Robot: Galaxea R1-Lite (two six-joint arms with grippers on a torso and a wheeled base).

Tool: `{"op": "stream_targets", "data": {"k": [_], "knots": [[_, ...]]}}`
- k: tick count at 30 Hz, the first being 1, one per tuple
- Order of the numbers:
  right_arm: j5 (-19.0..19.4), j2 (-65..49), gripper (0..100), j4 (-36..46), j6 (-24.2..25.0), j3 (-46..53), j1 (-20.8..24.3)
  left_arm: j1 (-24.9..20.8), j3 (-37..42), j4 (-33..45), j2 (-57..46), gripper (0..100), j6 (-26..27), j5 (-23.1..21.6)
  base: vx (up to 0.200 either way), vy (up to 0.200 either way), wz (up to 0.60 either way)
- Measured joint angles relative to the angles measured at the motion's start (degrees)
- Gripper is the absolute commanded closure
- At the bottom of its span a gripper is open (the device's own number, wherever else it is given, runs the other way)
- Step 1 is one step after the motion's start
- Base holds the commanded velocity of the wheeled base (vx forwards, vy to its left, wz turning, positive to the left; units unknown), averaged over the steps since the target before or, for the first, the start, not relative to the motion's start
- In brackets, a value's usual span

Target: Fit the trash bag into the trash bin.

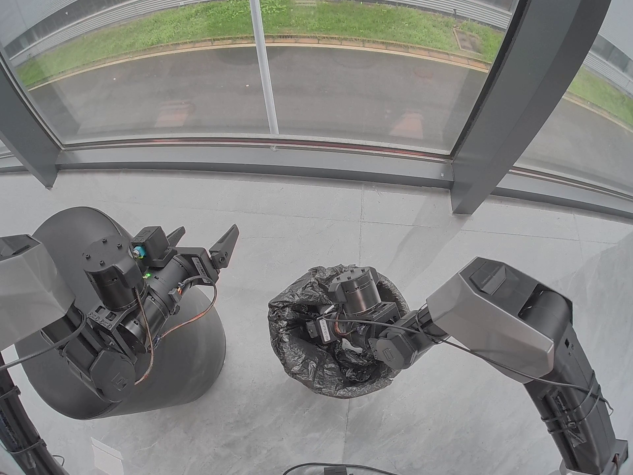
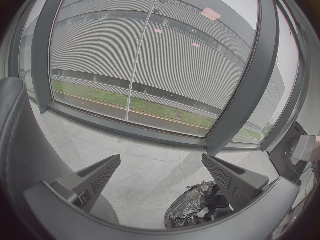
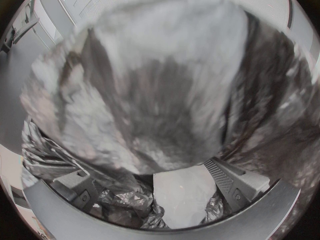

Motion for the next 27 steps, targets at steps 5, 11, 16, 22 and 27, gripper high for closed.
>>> {"op": "stream_targets", "data": {"k": [5,11,16,22,27], "knots": [[0.00,-5.90,0,0.33,1.26,5.05,0.91,-0.94,0.88,-1.72,-0.37,0,0.09,0.09,0.000,0.000,0.00],[-0.44,-14.71,0,0.84,1.99,12.32,2.32,-3.36,2.56,-2.41,-2.07,0,0.24,0.41,0.000,0.000,0.00],[-0.96,-21.33,0,0.76,1.48,17.75,2.89,-5.55,4.50,-2.55,-5.94,0,0.57,0.63,0.000,0.000,0.00],[-1.60,-28.50,0,0.52,-0.11,22.75,2.97,-8.59,7.11,-1.89,-13.35,0,2.40,0.88,0.000,0.000,0.00],[-3.07,-35.44,0,1.10,-0.85,27.10,1.51,-9.98,8.66,1.58,-21.94,0,4.84,0.91,0.000,0.000,0.00]]}}
